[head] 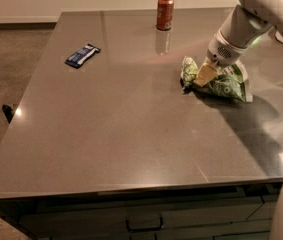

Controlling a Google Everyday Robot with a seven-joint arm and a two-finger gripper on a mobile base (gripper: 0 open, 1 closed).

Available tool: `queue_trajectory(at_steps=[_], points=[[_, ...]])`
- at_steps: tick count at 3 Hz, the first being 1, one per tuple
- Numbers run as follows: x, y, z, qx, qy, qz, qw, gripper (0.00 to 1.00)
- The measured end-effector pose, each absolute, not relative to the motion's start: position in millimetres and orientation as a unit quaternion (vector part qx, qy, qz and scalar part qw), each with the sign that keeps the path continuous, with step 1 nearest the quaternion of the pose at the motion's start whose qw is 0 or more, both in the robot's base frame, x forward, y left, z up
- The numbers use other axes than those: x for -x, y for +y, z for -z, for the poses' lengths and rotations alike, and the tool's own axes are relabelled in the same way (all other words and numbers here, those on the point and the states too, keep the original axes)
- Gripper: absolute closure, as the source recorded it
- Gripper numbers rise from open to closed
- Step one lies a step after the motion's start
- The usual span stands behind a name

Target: Pick green jalapeno chip bag

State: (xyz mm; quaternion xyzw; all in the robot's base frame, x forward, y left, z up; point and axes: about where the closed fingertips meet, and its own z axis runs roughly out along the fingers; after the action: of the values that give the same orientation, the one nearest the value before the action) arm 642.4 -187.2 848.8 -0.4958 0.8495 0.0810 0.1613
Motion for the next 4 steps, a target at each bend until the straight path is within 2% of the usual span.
queue_trajectory(at_steps=[1,2,4], points=[[-634,-179,-878,0.506,0.839,-0.080,0.185,0.87],[-623,-167,-918,0.525,0.818,-0.088,0.218,1.00],[-603,-137,-997,0.568,0.764,-0.115,0.286,1.00]])
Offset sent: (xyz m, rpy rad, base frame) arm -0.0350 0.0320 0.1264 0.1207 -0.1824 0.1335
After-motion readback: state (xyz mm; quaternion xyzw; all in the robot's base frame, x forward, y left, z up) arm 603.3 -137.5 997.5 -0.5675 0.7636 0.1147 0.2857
